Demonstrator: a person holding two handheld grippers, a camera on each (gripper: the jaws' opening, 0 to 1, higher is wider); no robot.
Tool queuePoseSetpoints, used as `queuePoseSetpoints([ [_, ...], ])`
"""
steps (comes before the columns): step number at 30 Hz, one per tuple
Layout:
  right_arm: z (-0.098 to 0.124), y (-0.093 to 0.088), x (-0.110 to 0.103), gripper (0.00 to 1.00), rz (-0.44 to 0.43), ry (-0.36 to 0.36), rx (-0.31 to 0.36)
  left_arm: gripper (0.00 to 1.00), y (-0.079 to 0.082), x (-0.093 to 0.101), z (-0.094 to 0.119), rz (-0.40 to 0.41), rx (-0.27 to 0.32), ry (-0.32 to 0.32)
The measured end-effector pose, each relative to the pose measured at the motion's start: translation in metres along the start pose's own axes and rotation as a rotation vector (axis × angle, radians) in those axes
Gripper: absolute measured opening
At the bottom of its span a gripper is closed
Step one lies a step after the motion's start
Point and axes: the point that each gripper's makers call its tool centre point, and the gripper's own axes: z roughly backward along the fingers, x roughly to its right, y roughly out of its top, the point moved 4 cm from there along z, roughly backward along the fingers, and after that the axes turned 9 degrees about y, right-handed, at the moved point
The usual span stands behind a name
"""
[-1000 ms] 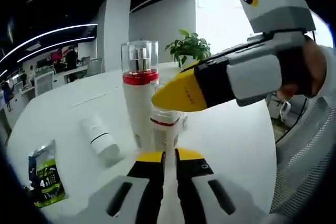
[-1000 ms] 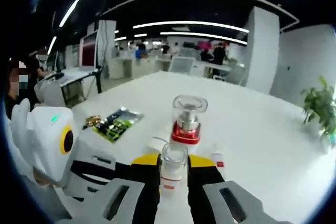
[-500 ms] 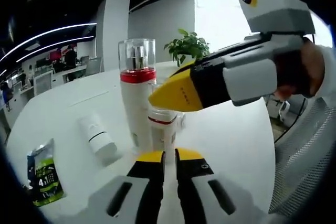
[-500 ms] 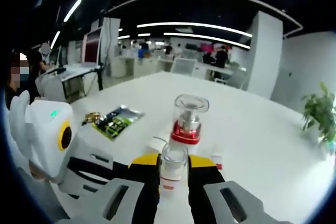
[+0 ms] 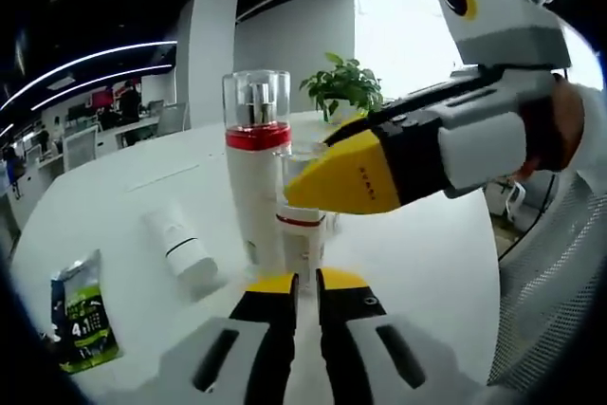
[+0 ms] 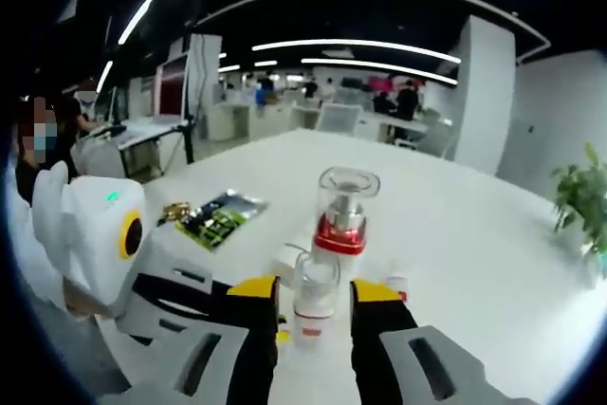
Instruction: Arrange the skincare products in the storage area until every visible bottle or jar stands upright without overlapping.
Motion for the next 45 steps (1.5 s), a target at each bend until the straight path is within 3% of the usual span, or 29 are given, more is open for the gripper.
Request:
queuePoseSetpoints([
  [8, -0.009, -0.016, -0.003, 0.25, -0.053, 0.039, -0.069, 0.05, 0.003, 0.007, -0.001, 0.025, 0.018, -0.051],
  [14, -0.009, -0.02, -0.005, 0.24, -0.066, 0.052, -0.094, 0.09, 0.003, 0.014, -0.003, -0.001, 0.017, -0.078],
  [28, -0.005, -0.02, -0.009, 0.18, -0.1, 0.078, -0.105, 0.18, 0.003, 0.008, -0.008, -0.005, 0.009, -0.057],
  [45, -0.003, -0.025, -0.008, 0.17, -0.117, 0.091, -0.132, 0.19, 0.007, 0.002, -0.01, -0.003, 0.012, -0.036],
])
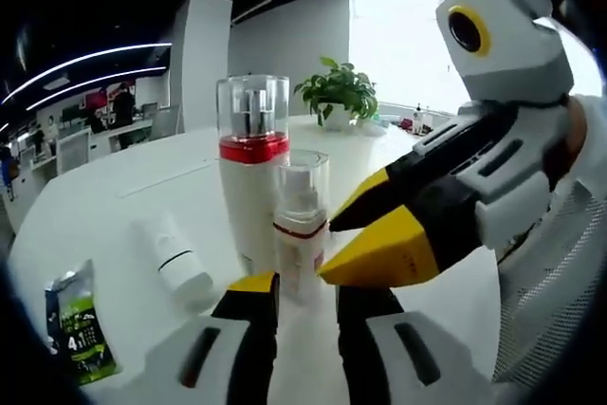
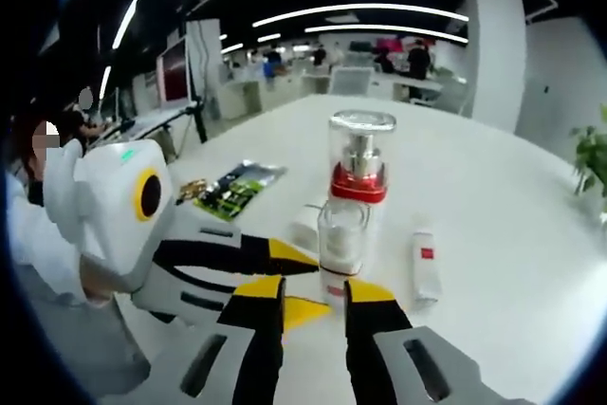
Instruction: Arrange the skincare products in the storage area until every visible bottle or jar stands upright without overlapping.
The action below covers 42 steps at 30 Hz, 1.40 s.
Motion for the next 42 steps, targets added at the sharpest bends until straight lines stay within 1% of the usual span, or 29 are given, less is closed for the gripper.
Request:
queuePoseSetpoints([
  [6, 0.003, 0.001, 0.0, 0.14, -0.006, 0.012, 0.005, 0.19, -0.002, -0.009, -0.001, 0.004, -0.01, 0.034],
  [9, 0.006, -0.003, -0.002, 0.15, 0.012, 0.026, -0.018, 0.19, -0.001, -0.012, 0.0, 0.009, -0.007, 0.042],
  [11, 0.009, -0.003, 0.001, 0.16, 0.026, 0.016, -0.022, 0.19, 0.0, -0.012, 0.0, 0.009, -0.007, 0.039],
  [14, 0.017, 0.002, 0.014, 0.16, 0.018, -0.022, 0.001, 0.19, -0.001, -0.013, 0.001, 0.017, -0.011, 0.04],
  [18, 0.025, 0.002, 0.03, 0.16, 0.011, -0.073, 0.007, 0.19, -0.001, -0.015, 0.003, 0.03, -0.019, 0.045],
  [21, 0.029, 0.002, 0.036, 0.21, 0.016, -0.097, 0.009, 0.19, 0.001, -0.014, 0.005, 0.042, -0.022, 0.035],
  [24, 0.031, 0.006, 0.035, 0.25, 0.037, -0.108, 0.021, 0.21, 0.005, -0.015, 0.009, 0.057, -0.024, 0.035],
  [26, 0.031, 0.007, 0.032, 0.28, 0.047, -0.102, 0.027, 0.23, 0.008, -0.016, 0.012, 0.07, -0.028, 0.03],
  [28, 0.029, 0.007, 0.028, 0.3, 0.06, -0.078, 0.023, 0.24, 0.011, -0.018, 0.016, 0.064, -0.028, 0.025],
  [30, 0.028, 0.006, 0.025, 0.37, 0.071, -0.067, 0.013, 0.26, 0.014, -0.02, 0.021, 0.051, -0.03, 0.025],
  [33, 0.026, 0.005, 0.022, 0.51, 0.103, -0.059, -0.004, 0.34, 0.016, -0.021, 0.026, 0.025, -0.038, 0.009],
  [35, 0.027, 0.006, 0.021, 0.55, 0.124, -0.06, -0.007, 0.4, 0.016, -0.021, 0.029, -0.002, -0.047, 0.009],
  [38, 0.029, 0.009, 0.02, 0.61, 0.131, -0.054, 0.008, 0.48, 0.017, -0.02, 0.037, -0.07, -0.058, 0.002],
  [40, 0.03, 0.01, 0.02, 0.66, 0.126, -0.047, 0.014, 0.57, 0.02, -0.018, 0.041, -0.084, -0.055, -0.018],
  [41, 0.03, 0.009, 0.019, 0.67, 0.123, -0.042, 0.013, 0.64, 0.022, -0.019, 0.044, -0.09, -0.055, -0.012],
  [42, 0.03, 0.009, 0.018, 0.68, 0.121, -0.036, 0.012, 0.67, 0.024, -0.02, 0.045, -0.102, -0.052, 0.0],
])
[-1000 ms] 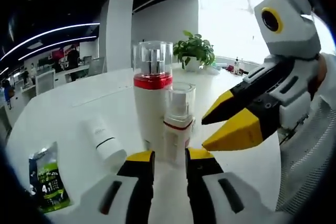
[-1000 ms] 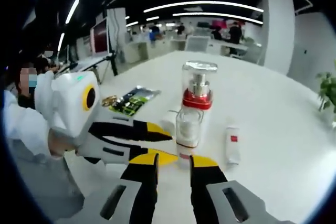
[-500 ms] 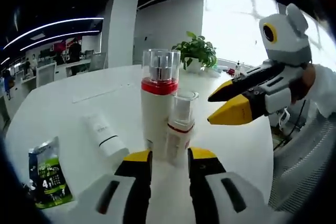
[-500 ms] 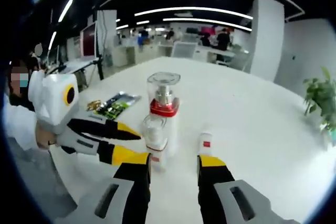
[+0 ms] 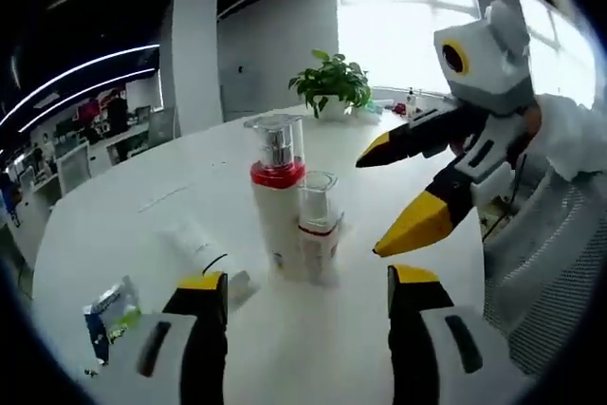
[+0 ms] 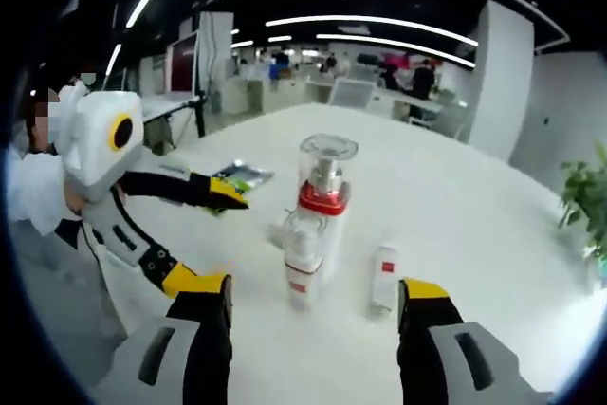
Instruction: Arrange the skincare products in the storage area until every visible bottle or jar stands upright without overlapping.
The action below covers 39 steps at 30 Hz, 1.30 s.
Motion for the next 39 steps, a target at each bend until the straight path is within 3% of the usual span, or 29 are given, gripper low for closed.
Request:
queuePoseSetpoints([
  [5, 0.003, 0.003, -0.008, 0.74, 0.023, 0.023, 0.005, 0.73, 0.003, -0.004, 0.009, -0.062, 0.002, 0.028],
  [8, 0.006, 0.007, -0.011, 0.77, 0.025, 0.034, 0.023, 0.85, 0.004, -0.004, 0.016, -0.054, -0.012, 0.022],
  [20, 0.01, 0.005, -0.022, 0.85, 0.066, 0.068, 0.025, 0.99, 0.0, -0.016, 0.047, -0.03, -0.033, 0.068],
  [26, 0.014, 0.003, -0.026, 0.91, 0.076, 0.085, 0.024, 0.99, -0.007, -0.025, 0.063, -0.028, -0.05, 0.098],
  [29, 0.014, 0.002, -0.026, 0.93, 0.073, 0.089, 0.024, 0.99, -0.012, -0.031, 0.07, 0.003, -0.071, 0.116],
  [39, 0.009, -0.007, -0.029, 0.99, 0.071, 0.098, -0.002, 0.99, -0.021, -0.056, 0.095, 0.11, -0.052, 0.214],
])
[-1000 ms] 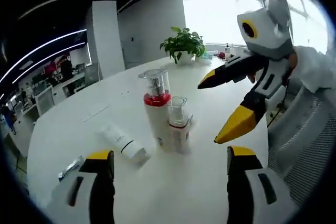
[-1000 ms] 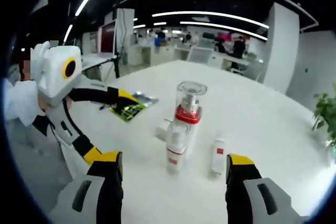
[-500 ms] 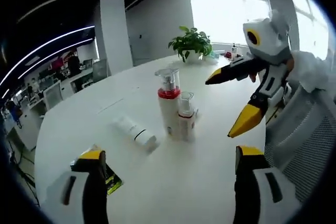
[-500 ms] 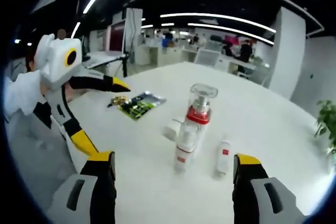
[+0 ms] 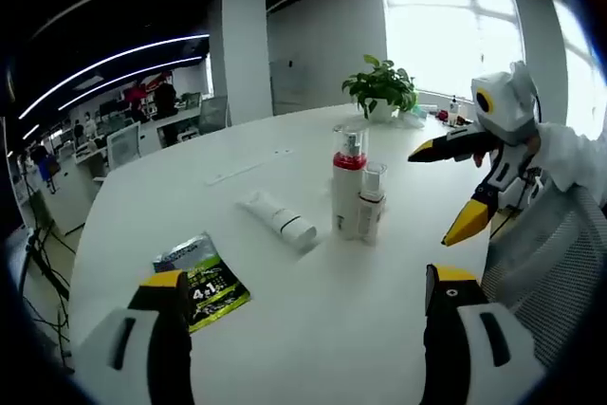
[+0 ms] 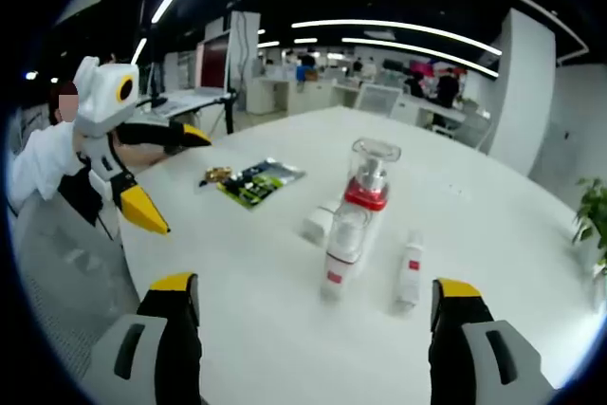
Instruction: Arrange the skincare products in the storage area until every visible bottle or jar stands upright without overlapping.
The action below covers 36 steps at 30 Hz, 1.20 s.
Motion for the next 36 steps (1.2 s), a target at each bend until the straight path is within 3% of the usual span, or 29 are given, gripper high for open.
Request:
queuePoseSetpoints([
  [14, -0.001, -0.001, 0.0, 0.99, 0.005, 0.005, -0.002, 0.99, 0.004, -0.016, 0.008, 0.062, 0.025, 0.06],
  [36, -0.002, -0.001, 0.001, 1.0, -0.007, 0.006, 0.003, 0.99, -0.002, -0.012, 0.009, 0.074, -0.013, 0.047],
])
